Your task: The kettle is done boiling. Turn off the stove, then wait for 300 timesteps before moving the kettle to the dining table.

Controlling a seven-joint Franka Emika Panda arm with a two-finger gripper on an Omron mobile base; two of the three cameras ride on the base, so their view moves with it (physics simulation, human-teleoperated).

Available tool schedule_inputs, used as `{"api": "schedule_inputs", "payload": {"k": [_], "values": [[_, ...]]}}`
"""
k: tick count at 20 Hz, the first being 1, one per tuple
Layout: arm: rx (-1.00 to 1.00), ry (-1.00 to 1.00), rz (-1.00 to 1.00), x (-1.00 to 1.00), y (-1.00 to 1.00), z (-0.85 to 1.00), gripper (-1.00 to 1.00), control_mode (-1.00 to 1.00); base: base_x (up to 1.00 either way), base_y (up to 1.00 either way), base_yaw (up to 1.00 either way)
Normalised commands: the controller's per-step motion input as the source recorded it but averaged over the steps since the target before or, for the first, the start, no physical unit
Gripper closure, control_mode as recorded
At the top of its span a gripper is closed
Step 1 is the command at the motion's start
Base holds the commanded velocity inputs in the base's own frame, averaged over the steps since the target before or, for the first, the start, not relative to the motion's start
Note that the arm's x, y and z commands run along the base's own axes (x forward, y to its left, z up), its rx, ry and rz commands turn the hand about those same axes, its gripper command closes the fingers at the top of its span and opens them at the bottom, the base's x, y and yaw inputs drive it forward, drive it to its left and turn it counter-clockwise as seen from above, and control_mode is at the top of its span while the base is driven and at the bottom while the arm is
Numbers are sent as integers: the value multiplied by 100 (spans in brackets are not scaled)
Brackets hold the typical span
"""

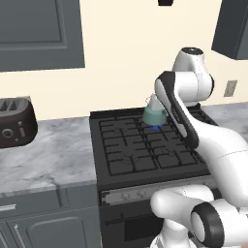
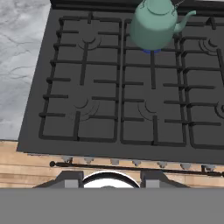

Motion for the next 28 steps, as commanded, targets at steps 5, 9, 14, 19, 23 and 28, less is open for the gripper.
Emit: {"api": "schedule_inputs", "payload": {"k": [5, 9, 14, 19, 23, 28], "values": [[0, -4, -3, -28, -6, -1, -100, -100, 0, 0, 0], [0, -14, -4, -56, -16, 0, -100, -100, 0, 0, 0], [0, -12, -4, -54, -16, 0, -100, -100, 0, 0, 0], [2, -5, -4, -44, -19, -1, -100, -100, 0, 0, 0], [8, -5, -7, -51, -26, -12, -100, -100, 0, 0, 0], [12, -4, -11, -56, -27, -15, -100, -100, 0, 0, 0]]}}
